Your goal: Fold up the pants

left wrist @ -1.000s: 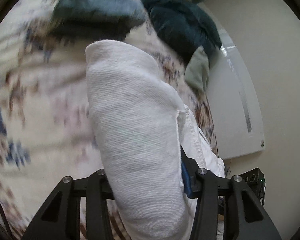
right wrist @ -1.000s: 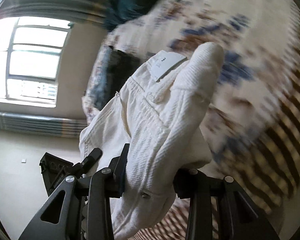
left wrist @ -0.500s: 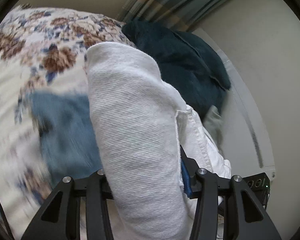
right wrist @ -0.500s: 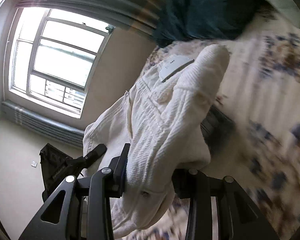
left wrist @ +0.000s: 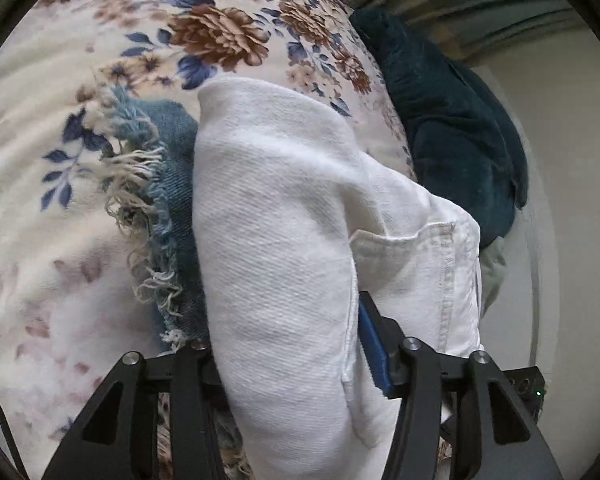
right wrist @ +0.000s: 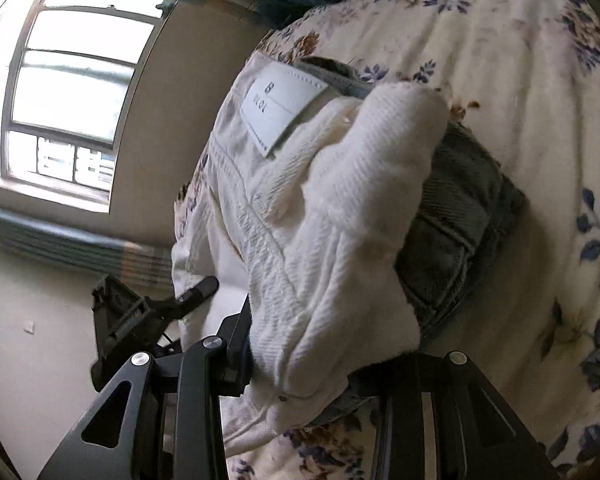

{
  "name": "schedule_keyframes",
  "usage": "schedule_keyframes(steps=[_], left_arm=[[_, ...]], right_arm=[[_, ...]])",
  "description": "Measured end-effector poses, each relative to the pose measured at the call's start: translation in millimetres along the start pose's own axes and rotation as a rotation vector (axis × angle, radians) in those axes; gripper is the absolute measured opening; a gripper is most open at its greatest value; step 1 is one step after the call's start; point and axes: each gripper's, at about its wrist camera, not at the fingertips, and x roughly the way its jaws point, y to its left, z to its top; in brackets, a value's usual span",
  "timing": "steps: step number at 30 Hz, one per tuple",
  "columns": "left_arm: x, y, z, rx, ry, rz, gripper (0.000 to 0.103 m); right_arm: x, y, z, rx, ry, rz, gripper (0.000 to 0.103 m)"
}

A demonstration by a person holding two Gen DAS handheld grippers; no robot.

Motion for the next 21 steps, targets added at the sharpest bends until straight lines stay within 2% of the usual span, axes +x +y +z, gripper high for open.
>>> schedule_keyframes(steps=[1,3,4,5,6,8,10,12,14,17,21], left_arm=[[-4.2,-7.9,-1.4,0.006,-0.001,0.032,0.054],[-14.0,-25.2,-5.1,0.023,-0.013,0.132,0.065],[-22.0,-36.8,-12.3,0.046,-0.04,0.193,0.066],[-27.9,-44.4,-13.8,0.063,-0.063,0.236,0.071],[-35.6,-56.6,-25.0,0.092,-0.098,0.314,0.084],[-45.7,-70.7,-42.6,0.127,-0.146,0.434,0.101],[-53.2,-79.6,-58.2,0.141,-0.177,0.494,0.102],[-58.8,-86.6,-75.3,0.149,-0.198,0.567,0.102],[-62.0,-93.3,-89.5,0.153,-0.211,0.604,0.102],[-64.0,-97.8,-102.1,0.15,-0.225,0.633,0.102],[-76.6,-110.8,-118.6,0.138,-0.241,0.641,0.102]], right_arm=[[-2.0,3.6,1.7,-0.015,0.009,-0.008,0.046],[-5.2,14.2,4.1,-0.056,0.059,-0.051,0.059],[-4.5,19.0,7.2,-0.083,0.104,-0.073,0.064],[-5.2,22.2,8.4,-0.103,0.131,-0.087,0.078],[-9.6,28.4,9.0,-0.143,0.151,-0.138,0.084],[-18.7,39.6,4.5,-0.225,0.155,-0.22,0.089],[-29.0,57.7,2.7,-0.364,0.134,-0.375,0.092],[-38.6,72.8,3.9,-0.475,0.095,-0.488,0.092],[-44.5,86.5,10.9,-0.576,0.053,-0.579,0.092],[-55.0,103.4,9.5,-0.67,0.003,-0.645,0.093],[-81.5,126.0,-0.7,-0.706,-0.007,-0.661,0.094]])
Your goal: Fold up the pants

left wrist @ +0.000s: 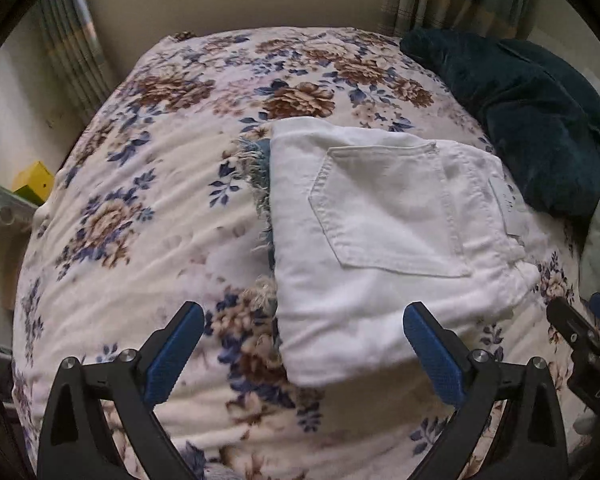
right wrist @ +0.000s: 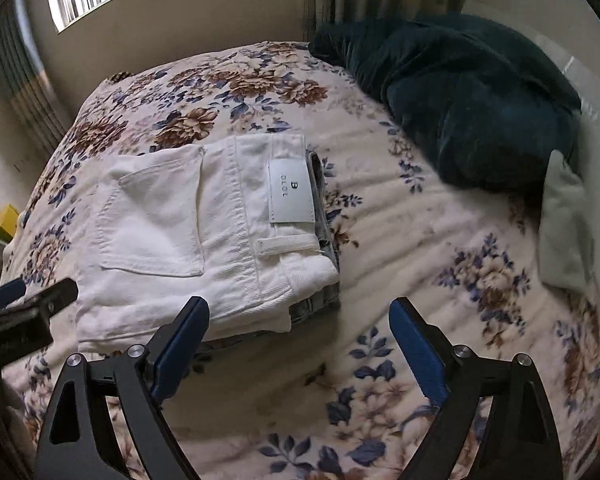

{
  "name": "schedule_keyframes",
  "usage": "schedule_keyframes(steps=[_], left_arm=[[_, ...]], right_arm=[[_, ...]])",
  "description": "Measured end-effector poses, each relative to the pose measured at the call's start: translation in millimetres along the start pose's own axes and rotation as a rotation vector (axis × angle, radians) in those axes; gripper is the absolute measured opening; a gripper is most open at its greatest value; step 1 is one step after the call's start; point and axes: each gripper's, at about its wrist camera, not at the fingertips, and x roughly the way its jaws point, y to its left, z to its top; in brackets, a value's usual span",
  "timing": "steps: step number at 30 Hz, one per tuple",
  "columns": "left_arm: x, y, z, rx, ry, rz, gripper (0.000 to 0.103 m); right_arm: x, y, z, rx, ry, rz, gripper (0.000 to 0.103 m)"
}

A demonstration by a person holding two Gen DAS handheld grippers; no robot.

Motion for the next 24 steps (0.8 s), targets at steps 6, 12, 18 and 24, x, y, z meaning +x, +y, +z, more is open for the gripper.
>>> schedule_keyframes(steps=[6,12,18,24], left_arm=[[-66.0,-4.2,-19.1,0.007,-0.057,0.033,0.102],[-151.1,1.4,-47.2,0.003,-0.124,0.054,0.102],[-253.5,0.5,-81.9,0.011,-0.207,0.07,0.102],[-340.1,-1.3,-121.2,-0.001,-0.257,0.06,0.102]], right_arm=[[-81.4,1.8,-6.2,-0.019,-0.069,-0.018,0.094],[-170.6,-8.0,-29.8,-0.011,-0.125,-0.019,0.094],[-275.5,-21.1,-63.6,0.0,-0.192,-0.003,0.094],[-388.9,-36.4,-110.1,0.014,-0.238,0.015,0.094]])
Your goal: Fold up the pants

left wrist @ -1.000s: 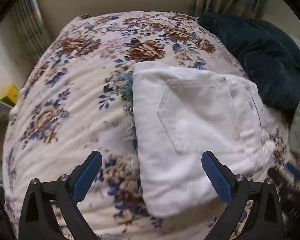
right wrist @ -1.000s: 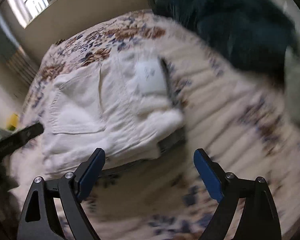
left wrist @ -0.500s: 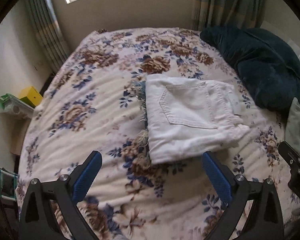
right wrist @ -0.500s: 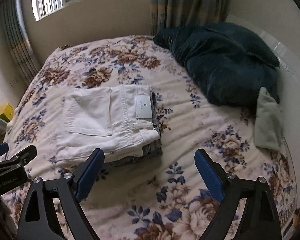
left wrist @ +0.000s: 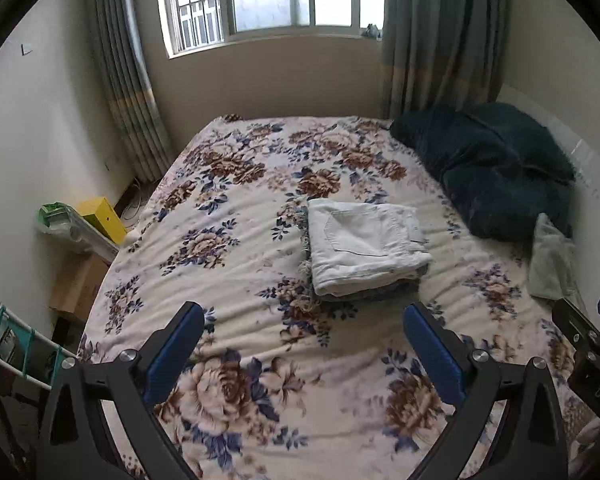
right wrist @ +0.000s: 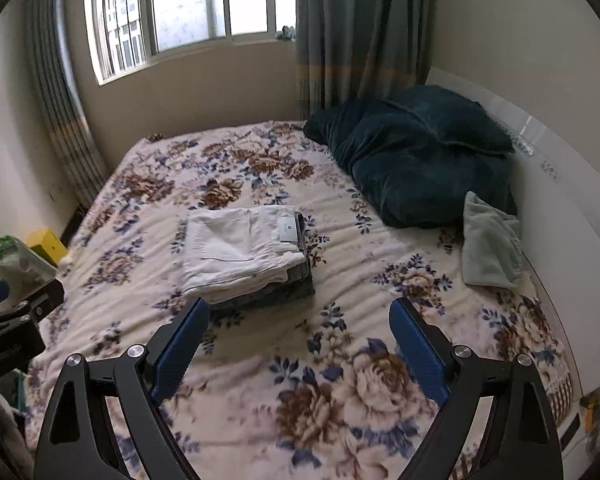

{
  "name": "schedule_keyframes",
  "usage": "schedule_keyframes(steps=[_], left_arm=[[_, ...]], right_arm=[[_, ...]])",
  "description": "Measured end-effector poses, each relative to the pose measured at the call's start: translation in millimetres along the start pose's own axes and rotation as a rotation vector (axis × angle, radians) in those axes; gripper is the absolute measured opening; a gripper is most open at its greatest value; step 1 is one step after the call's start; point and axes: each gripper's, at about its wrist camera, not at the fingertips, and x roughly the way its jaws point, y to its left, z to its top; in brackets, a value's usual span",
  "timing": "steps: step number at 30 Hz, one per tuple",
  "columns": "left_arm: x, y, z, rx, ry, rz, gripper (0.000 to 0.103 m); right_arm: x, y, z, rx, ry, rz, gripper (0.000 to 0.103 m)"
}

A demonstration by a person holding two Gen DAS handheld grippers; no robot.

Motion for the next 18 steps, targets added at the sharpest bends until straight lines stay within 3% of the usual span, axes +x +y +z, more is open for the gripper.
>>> schedule_keyframes(steps=[8,12,18], left_arm=[[-108.4,-4.5,-37.7,-0.009,-0.023,-0.001,0.102],[-150.2,-6.1,-54.3,-0.017,-0.023,-0.006,0.103],[-218.1,-16.1,-76.1,-0.029,-0.086,0.054,0.103]], right_arm=[[-143.5,-25.8,-27.2,-0.013,-0.043,0.015,0.094],[-207.7,-37.7,-42.4,-0.046,-0.079,0.029,0.099],[-283.2,-59.3,-60.5,-0.083,-0.107,0.081,0.099]])
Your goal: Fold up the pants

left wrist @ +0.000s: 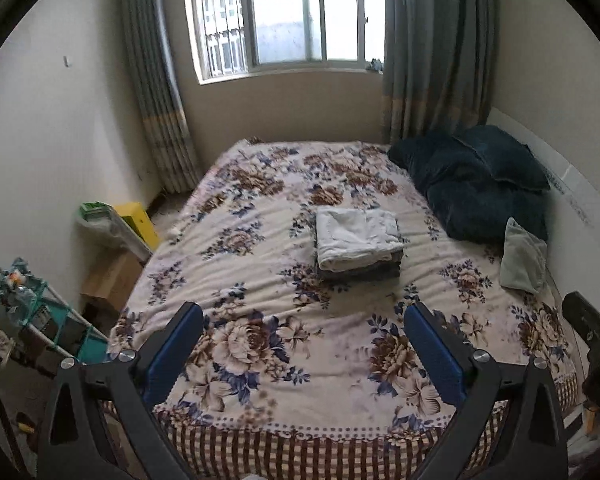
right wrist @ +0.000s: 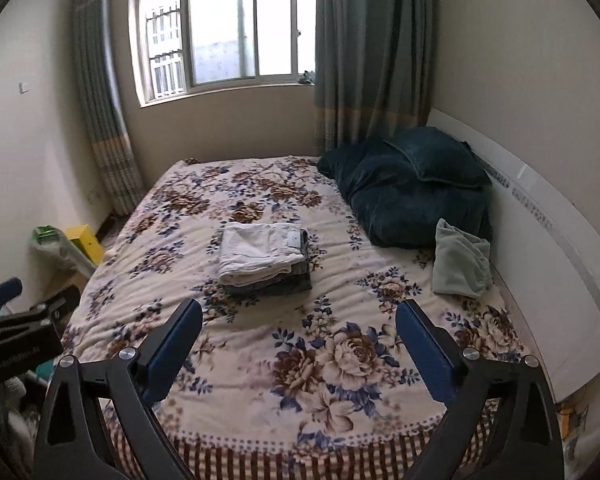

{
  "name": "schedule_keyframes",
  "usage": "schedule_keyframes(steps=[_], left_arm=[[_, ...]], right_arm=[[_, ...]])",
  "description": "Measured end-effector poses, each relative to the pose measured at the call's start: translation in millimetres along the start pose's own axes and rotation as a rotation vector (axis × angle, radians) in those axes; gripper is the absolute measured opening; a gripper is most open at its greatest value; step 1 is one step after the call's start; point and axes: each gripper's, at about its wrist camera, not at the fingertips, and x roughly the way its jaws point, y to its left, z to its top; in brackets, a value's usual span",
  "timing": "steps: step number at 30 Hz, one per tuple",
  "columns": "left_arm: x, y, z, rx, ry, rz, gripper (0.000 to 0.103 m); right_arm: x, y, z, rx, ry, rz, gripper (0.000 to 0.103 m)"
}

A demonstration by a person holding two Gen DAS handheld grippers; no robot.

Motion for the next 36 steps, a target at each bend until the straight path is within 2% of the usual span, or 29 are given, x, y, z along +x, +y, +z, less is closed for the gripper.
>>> schedule_keyframes(steps=[8,16,24,36], left_arm=[[-67.4,-14.2,-23.5,-0.024,-0.05,0.033,0.103],[-95.2,-24.1,-37.9,-0.039,-0.056,0.016,0.103],[-92.2,-32.5,-35.7,-0.041,-0.07,0.009,0.103],[-45.9,-32.9,-7.5,-0.051,-0.088,0.079,0.103]], right_arm=[[-84.7,-22.3,-10.5,-0.024,-0.023,0.075,0.1],[-129.2,-43.3,-13.1,-0.037,-0.048,0.102,0.1],[-128.7,-58.8,-9.9,-0.026,-0.044,0.104,0.101],[-62.1,-46.0,24.8,-0.029,-0.056,0.048,0.101]])
